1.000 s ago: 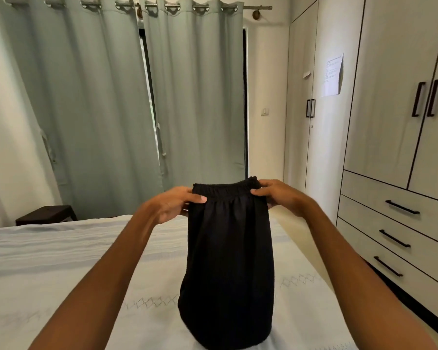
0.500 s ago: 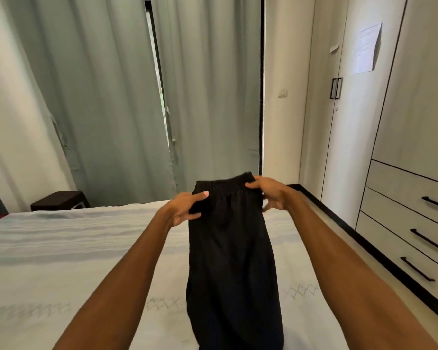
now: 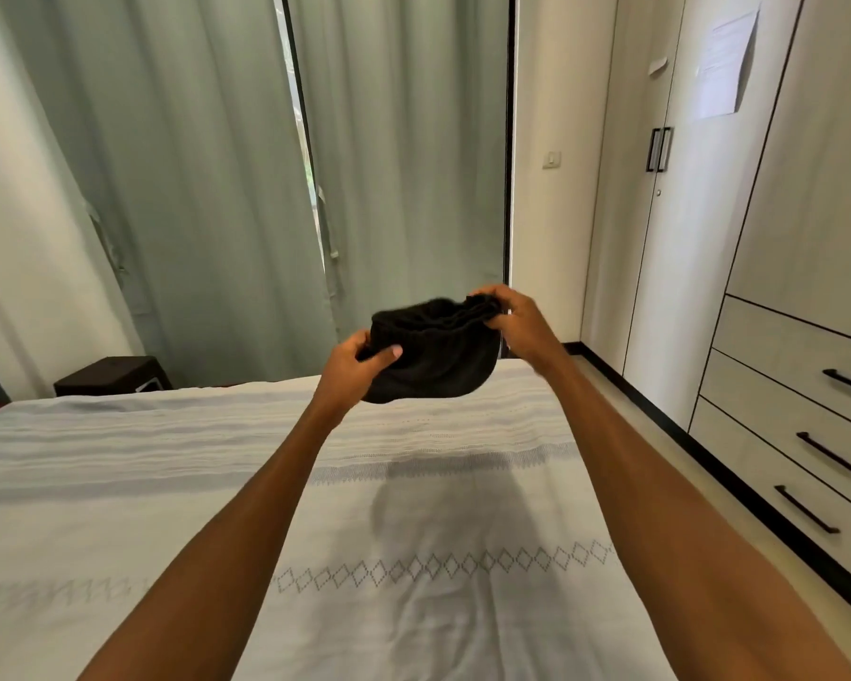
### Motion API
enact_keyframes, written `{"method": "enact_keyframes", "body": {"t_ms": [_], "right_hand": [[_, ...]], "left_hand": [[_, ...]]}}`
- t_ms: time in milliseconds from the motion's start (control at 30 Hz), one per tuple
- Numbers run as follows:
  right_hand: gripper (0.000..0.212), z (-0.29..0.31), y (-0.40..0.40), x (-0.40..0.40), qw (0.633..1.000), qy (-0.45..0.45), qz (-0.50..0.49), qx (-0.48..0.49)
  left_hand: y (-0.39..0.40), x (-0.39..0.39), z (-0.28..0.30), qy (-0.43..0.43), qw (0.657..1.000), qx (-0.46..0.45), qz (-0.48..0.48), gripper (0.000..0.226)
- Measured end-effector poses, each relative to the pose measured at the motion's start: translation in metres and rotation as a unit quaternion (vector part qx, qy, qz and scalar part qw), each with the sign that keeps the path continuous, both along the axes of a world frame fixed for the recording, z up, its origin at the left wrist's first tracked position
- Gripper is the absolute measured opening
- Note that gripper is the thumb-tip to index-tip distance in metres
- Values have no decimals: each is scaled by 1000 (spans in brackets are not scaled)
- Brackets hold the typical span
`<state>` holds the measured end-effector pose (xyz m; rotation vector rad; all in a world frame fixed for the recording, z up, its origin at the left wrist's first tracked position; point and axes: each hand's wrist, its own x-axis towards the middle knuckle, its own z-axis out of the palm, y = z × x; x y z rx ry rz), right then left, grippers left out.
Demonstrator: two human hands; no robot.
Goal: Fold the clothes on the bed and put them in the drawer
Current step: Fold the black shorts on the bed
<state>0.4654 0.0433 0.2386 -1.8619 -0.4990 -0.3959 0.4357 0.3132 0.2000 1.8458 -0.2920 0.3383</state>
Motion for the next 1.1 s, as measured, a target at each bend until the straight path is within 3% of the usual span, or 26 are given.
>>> {"method": "enact_keyframes", "body": {"t_ms": [100,267,400,500,733,833,933,1000,1067,1100], "right_hand": [[42,-66,1,-27,999,20,-22,-24],[53,-244,1,-100,994,75,-39,-67],[48,-367,4,-192,988,114,-70,-73],[55,-398,2,-242,983,133,-100,-73],[54,-412,-20,-309,976,99,-114,-157],[55,-418,-23,-336,967,70,-100,-225],[50,-421,-25,-349,957,42,-103,-268],[43,-423,-29,-353,955,52,-106,-272],[37,-419,-33,-356,962,70,-95,-246],[34,-418,-35,-358,967,79,-87,-226]], "left_hand": [[6,-26,-62,56,996,75,13,48],[12,-111,-208,147,963,224,13,54],[23,-175,-309,145,918,368,16,28],[21,-206,-334,26,887,462,-6,17],[18,-249,-340,-44,799,587,-125,28],[14,-266,-341,-90,756,637,-118,34],[12,-273,-337,-85,770,626,-89,40],[9,-278,-333,-69,794,592,-119,39],[3,-287,-316,23,844,515,-145,37],[1,-290,-307,82,854,489,-157,32]]}}
